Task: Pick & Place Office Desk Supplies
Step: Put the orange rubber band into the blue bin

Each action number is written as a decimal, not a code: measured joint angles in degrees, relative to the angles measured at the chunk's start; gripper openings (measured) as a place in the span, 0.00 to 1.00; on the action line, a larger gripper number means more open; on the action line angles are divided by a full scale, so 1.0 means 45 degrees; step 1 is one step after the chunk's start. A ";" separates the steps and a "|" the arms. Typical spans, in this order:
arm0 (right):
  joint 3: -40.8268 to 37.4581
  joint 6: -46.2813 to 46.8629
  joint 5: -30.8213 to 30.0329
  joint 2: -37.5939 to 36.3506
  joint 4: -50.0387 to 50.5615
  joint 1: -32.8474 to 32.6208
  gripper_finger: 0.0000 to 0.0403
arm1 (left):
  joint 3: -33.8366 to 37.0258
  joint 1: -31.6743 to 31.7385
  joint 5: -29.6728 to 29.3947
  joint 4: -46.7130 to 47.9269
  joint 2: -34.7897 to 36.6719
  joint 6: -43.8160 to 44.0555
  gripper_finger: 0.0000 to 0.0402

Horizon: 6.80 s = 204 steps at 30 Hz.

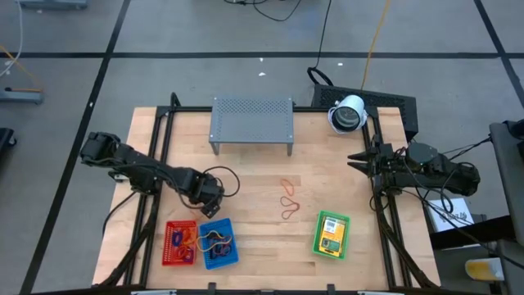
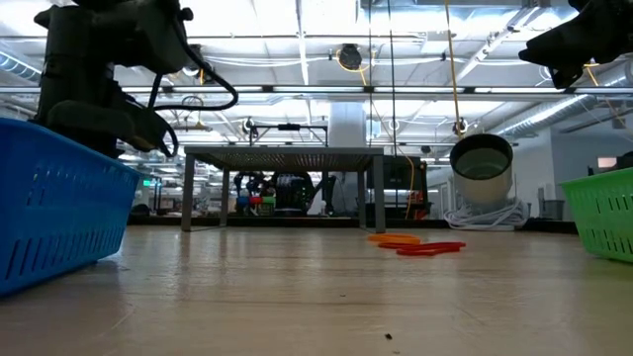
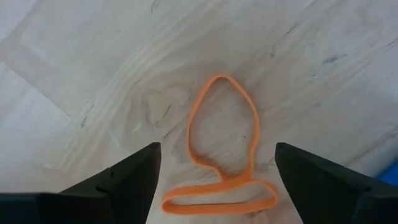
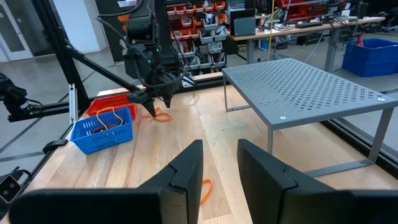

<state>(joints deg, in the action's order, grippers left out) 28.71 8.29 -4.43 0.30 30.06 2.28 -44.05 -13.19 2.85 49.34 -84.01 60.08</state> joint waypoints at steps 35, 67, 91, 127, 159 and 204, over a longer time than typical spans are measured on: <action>0.0000 0.0000 0.0000 -0.0005 0.0002 -0.0002 0.22 | -0.0044 0.0355 0.0572 -0.1037 -0.1481 -0.0712 0.67; 0.0000 0.0000 0.0000 -0.0005 0.0002 -0.0003 0.22 | -0.1929 0.0321 0.0420 0.0697 -0.0097 -0.0488 0.01; 0.0000 0.0000 0.0000 -0.0005 -0.0002 0.0000 0.22 | -0.6926 -0.2489 0.1826 0.3350 0.0265 0.1247 0.00; 0.0000 0.0000 0.0000 -0.0005 -0.0003 -0.0004 0.22 | -0.6917 -0.2889 0.1753 0.2078 -0.4649 0.1785 0.01; 0.0000 0.0000 0.0000 0.0000 -0.0003 0.0001 0.22 | -0.6912 -0.3137 0.1141 -0.0832 -0.5843 0.1350 0.48; 0.0000 0.0000 0.0000 -0.0004 -0.0012 -0.0003 0.22 | -0.6921 -0.2904 0.0892 -0.2797 -0.5471 -0.0306 0.44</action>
<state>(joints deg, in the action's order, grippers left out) 28.71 8.29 -4.43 0.28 30.00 2.26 -75.20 -26.26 6.86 36.75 -108.63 58.70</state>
